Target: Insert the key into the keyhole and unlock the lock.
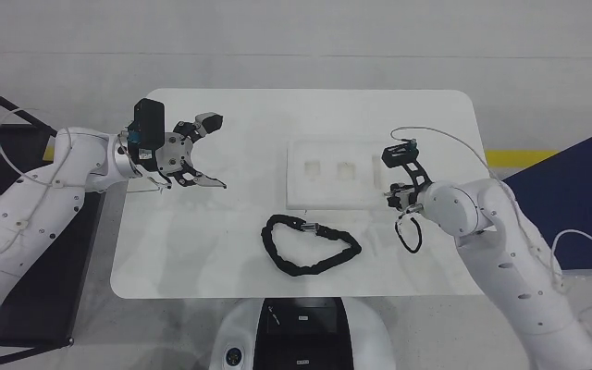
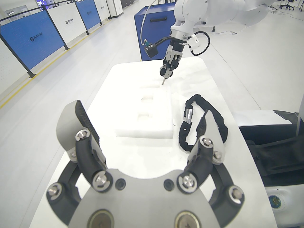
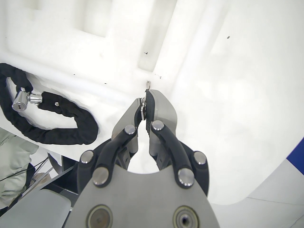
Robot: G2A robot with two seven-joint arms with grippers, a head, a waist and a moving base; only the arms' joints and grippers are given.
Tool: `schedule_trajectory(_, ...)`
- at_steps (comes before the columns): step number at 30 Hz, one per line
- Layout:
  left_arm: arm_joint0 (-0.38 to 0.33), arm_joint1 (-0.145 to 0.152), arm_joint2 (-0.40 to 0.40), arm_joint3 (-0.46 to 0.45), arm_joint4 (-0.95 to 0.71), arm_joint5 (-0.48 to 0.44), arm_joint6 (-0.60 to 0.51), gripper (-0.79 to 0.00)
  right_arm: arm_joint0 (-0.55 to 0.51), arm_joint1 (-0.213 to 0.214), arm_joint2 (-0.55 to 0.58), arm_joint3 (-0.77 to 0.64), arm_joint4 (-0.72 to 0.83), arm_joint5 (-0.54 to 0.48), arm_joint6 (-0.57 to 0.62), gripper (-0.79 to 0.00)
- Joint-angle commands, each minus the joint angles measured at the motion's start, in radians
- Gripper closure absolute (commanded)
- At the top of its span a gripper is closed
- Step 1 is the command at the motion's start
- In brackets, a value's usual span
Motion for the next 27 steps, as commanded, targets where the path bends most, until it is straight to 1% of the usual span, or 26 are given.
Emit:
schedule_trajectory(1,0.0,0.0,0.0,0.0,0.0,0.0,0.0,-0.785,-0.003,0.002,0.007,-0.02,-0.013,-0.001,0.017,0.0)
schedule_trajectory(3,0.0,0.0,0.0,0.0,0.0,0.0,0.0,-0.785,-0.009,0.004,0.021,-0.038,-0.01,-0.005,0.029,0.0)
schedule_trajectory(6,0.0,0.0,0.0,0.0,0.0,0.0,0.0,-0.785,-0.033,0.009,0.071,-0.065,0.062,-0.035,0.022,0.0)
schedule_trajectory(13,0.0,0.0,0.0,0.0,0.0,0.0,0.0,-0.785,-0.166,0.03,0.276,-0.092,0.369,-0.227,-0.03,0.0)
schedule_trajectory(20,0.0,0.0,0.0,0.0,0.0,0.0,0.0,-0.785,-0.298,0.049,0.474,-0.086,0.599,-0.389,-0.071,0.0)
schedule_trajectory(23,0.0,0.0,0.0,0.0,0.0,0.0,0.0,-0.785,-0.33,0.054,0.529,-0.075,0.664,-0.442,-0.084,0.0)
schedule_trajectory(27,0.0,0.0,0.0,0.0,0.0,0.0,0.0,-0.785,-0.346,0.058,0.562,-0.051,0.709,-0.482,-0.117,0.0)
